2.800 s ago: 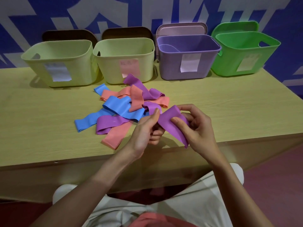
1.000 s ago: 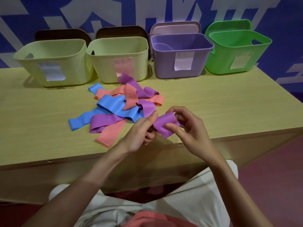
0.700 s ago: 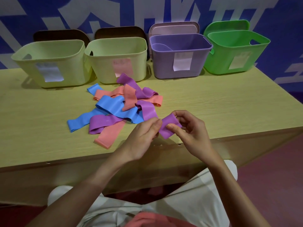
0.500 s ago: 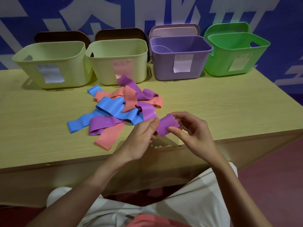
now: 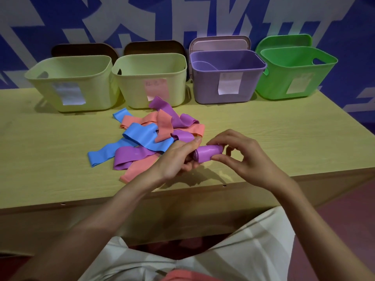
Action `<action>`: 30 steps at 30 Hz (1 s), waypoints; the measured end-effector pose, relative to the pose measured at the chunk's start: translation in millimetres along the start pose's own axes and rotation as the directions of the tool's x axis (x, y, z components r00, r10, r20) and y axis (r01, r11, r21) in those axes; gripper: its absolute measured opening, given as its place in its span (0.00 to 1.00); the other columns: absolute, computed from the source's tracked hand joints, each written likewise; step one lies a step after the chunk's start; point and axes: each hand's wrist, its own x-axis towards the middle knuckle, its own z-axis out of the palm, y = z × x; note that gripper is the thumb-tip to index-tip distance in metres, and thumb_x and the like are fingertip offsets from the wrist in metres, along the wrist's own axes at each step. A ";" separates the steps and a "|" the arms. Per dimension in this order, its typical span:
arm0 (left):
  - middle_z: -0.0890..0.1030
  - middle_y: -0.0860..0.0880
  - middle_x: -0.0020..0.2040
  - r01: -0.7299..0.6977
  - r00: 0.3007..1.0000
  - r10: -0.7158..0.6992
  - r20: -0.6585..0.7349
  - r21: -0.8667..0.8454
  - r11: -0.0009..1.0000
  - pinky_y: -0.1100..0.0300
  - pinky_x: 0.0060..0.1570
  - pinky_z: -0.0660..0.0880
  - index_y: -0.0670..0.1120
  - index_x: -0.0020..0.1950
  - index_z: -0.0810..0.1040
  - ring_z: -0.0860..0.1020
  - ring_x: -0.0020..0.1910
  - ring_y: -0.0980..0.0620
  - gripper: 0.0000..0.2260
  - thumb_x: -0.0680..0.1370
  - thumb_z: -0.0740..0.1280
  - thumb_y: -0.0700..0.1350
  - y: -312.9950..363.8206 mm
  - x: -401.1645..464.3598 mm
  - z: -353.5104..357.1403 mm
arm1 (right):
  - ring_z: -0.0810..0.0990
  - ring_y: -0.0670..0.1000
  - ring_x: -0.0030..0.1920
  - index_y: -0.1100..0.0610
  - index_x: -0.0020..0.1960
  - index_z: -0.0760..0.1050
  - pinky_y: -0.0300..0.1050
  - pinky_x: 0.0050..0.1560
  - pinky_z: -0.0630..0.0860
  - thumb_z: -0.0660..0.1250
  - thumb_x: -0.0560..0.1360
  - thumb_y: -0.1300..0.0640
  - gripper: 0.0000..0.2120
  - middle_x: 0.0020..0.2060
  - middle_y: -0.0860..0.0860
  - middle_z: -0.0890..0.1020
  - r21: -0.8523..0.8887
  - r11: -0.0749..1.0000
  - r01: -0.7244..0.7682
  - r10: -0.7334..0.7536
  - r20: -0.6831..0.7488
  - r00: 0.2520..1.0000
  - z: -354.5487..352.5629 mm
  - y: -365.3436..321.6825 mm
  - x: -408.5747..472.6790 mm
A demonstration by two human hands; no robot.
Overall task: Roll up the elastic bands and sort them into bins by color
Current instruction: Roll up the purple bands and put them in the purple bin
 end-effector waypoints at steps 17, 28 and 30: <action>0.79 0.45 0.50 -0.496 0.674 0.720 0.167 0.824 0.273 0.60 0.52 0.69 0.39 0.54 0.80 0.72 0.52 0.51 0.13 0.75 0.66 0.45 -20.0 31.4 -13.7 | 0.74 0.42 0.31 0.62 0.50 0.82 0.34 0.36 0.72 0.66 0.77 0.59 0.08 0.30 0.46 0.79 0.364 0.830 -0.423 0.456 -0.004 0.890 4.6 16.5 3.6; 0.77 0.46 0.41 -0.417 0.667 0.718 0.199 0.899 0.138 0.53 0.40 0.72 0.42 0.51 0.80 0.76 0.42 0.45 0.13 0.71 0.72 0.49 3.8 81.7 -10.6 | 0.70 0.47 0.30 0.66 0.50 0.75 0.40 0.36 0.68 0.67 0.77 0.55 0.13 0.31 0.57 0.75 0.617 0.645 -0.451 0.630 -0.094 0.771 -17.3 35.1 41.5; 0.77 0.46 0.41 -0.388 0.658 0.736 0.161 0.910 0.147 0.54 0.40 0.72 0.43 0.49 0.80 0.76 0.41 0.45 0.12 0.69 0.74 0.47 10.7 94.9 -10.4 | 0.70 0.47 0.30 0.66 0.50 0.75 0.40 0.36 0.68 0.67 0.77 0.55 0.13 0.32 0.58 0.76 0.616 0.649 -0.446 0.633 -0.113 0.766 -23.7 40.9 52.3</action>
